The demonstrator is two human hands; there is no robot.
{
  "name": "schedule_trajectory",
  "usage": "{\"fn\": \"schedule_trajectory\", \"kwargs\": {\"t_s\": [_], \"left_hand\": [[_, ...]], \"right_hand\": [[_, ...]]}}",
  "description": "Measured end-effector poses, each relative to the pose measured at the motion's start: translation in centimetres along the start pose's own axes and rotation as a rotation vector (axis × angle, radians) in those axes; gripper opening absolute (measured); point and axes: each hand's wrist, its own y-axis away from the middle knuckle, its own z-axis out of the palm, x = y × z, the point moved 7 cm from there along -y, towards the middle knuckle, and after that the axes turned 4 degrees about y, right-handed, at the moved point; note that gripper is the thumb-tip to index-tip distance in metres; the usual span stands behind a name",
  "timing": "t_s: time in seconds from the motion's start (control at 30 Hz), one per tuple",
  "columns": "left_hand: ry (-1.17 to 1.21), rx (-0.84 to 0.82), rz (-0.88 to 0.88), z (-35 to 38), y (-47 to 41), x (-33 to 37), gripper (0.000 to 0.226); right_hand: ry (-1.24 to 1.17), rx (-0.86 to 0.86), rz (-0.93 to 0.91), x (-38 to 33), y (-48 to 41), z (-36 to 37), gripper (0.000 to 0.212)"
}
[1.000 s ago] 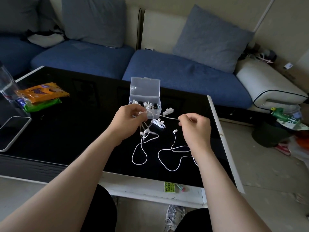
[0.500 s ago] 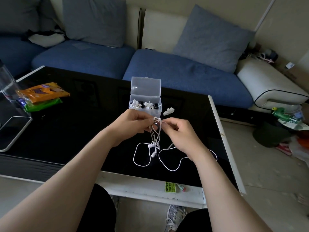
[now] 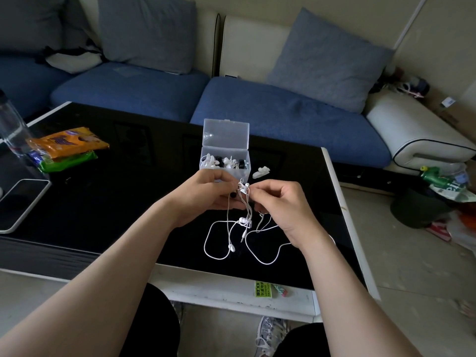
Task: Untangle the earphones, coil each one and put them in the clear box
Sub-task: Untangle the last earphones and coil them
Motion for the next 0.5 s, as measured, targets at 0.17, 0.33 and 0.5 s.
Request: {"fn": "schedule_trajectory", "kwargs": {"t_s": [0.17,0.33,0.5], "left_hand": [[-0.155,0.075,0.045,-0.3,0.2,0.5,0.019],[-0.207,0.153,0.120,-1.0,0.3,1.2,0.015],[-0.119,0.101,0.063,-0.5,0.5,1.0,0.020]], "right_hand": [[0.027,-0.026,0.006,-0.2,0.1,0.4,0.007],[0.007,0.004,0.031,0.1,0.0,0.3,0.009],[-0.047,0.016,0.033,0.2,0.0,0.3,0.012]]}}
